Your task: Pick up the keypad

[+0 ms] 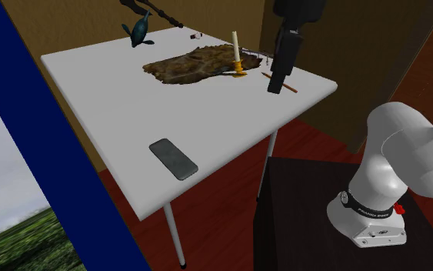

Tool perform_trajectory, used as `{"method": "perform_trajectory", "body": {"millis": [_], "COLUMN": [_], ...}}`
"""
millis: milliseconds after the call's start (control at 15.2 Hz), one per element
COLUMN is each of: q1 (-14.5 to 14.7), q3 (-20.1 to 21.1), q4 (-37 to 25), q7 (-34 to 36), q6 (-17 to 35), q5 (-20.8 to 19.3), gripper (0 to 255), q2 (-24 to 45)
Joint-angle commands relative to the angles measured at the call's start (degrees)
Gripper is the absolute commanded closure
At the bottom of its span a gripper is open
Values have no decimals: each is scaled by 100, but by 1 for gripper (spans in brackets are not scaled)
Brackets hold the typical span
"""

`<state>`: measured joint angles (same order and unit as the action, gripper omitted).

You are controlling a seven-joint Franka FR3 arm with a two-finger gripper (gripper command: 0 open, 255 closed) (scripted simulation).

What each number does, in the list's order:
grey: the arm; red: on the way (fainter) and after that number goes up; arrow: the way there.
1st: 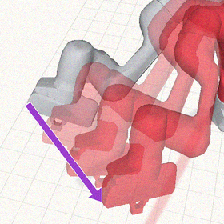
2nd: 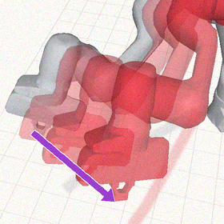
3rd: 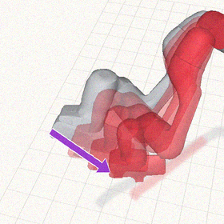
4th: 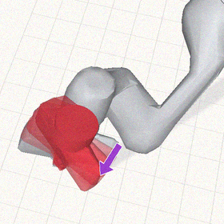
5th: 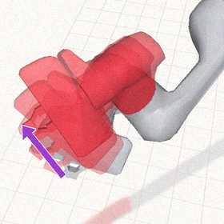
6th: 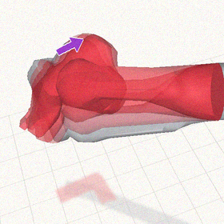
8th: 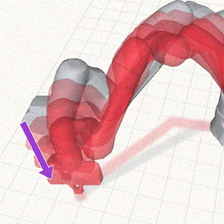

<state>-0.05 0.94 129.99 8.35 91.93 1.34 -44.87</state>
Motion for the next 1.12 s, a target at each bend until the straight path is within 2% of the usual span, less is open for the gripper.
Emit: {"method": "perform_trajectory", "body": {"millis": [0,528,1056], "q1": [0,-231,-408], "q3": [0,576,926], "q4": [0,-455,-1389], "q7": [0,1382,2714], "q6": [0,817,1352], "q5": [0,257,235], "gripper": [0,0,0], "q2": [0,1633,3460]}}
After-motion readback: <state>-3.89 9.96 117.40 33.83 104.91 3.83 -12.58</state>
